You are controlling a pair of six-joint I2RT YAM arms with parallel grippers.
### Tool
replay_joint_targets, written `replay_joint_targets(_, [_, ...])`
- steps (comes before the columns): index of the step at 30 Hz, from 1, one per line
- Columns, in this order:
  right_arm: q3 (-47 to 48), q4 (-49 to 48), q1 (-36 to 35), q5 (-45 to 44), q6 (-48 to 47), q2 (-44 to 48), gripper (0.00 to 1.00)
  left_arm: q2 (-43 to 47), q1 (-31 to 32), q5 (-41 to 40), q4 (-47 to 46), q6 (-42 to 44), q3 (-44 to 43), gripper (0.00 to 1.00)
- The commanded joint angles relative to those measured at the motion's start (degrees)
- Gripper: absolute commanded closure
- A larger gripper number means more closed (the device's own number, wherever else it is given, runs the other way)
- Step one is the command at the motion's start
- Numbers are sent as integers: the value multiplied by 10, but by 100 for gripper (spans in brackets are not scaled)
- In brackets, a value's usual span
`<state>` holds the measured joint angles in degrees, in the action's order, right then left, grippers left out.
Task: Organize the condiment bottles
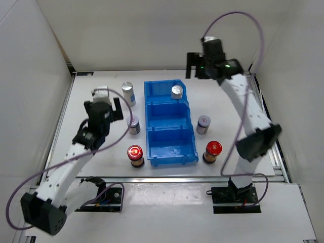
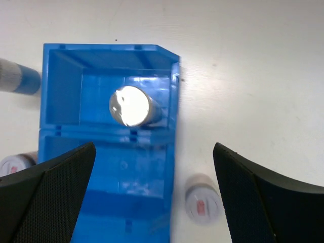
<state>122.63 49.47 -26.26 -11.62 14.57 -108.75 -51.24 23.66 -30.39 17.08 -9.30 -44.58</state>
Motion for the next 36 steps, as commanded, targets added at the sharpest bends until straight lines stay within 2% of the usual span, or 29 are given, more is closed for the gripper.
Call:
replay_joint_targets(1, [-86, -10, 13, 45, 21, 137, 0, -86, -55, 102, 11, -47, -144, 0])
replay_joint_targets(2, [-107, -10, 13, 60, 21, 155, 0, -121, -68, 130, 26, -66, -181, 0])
replay_joint_targets(3, [-125, -10, 13, 72, 27, 172, 0, -195, -78, 158, 42, -77, -218, 0])
replay_joint_targets(4, [-142, -10, 13, 93, 27, 201, 0, -234, -99, 227, 53, -82, -253, 0])
replay_joint_targets(5, [-173, -10, 13, 105, 27, 217, 0, -271, -105, 258, 65, -82, -323, 0])
replay_joint_targets(6, [-189, -10, 13, 118, 27, 232, 0, -340, -105, 278, 91, -88, -355, 0])
replay_joint_targets(7, [-204, -10, 13, 127, 27, 260, 0, -369, -105, 294, 97, -88, -382, 0])
replay_joint_targets(9, [-243, -10, 13, 160, 27, 289, 0, -433, -105, 294, 97, -79, -429, 0])
replay_joint_targets(12, [-282, 11, 13, 173, 20, 357, 0, -482, -105, 280, 110, -74, -473, 0])
replay_joint_targets(16, [-312, 33, 18, 186, 15, 418, 0, -546, -99, 263, 116, -74, -500, 0])
replay_joint_targets(22, [-348, 59, 18, 226, 10, 506, 0, -608, -94, 239, 116, -63, -519, 0])
replay_joint_targets(29, [-387, 72, 18, 232, -2, 574, 0, -628, -94, 184, 116, -63, -540, 2])
replay_joint_targets(34, [-403, 90, 18, 232, -2, 592, 0, -641, -94, 184, 116, -42, -551, 20])
replay_joint_targets(35, [-410, 90, 18, 232, -2, 597, 0, -641, -94, 196, 116, -37, -557, 31])
replay_joint_targets(36, [-410, 90, 18, 232, -2, 597, 0, -641, -94, 196, 116, -37, -563, 37])
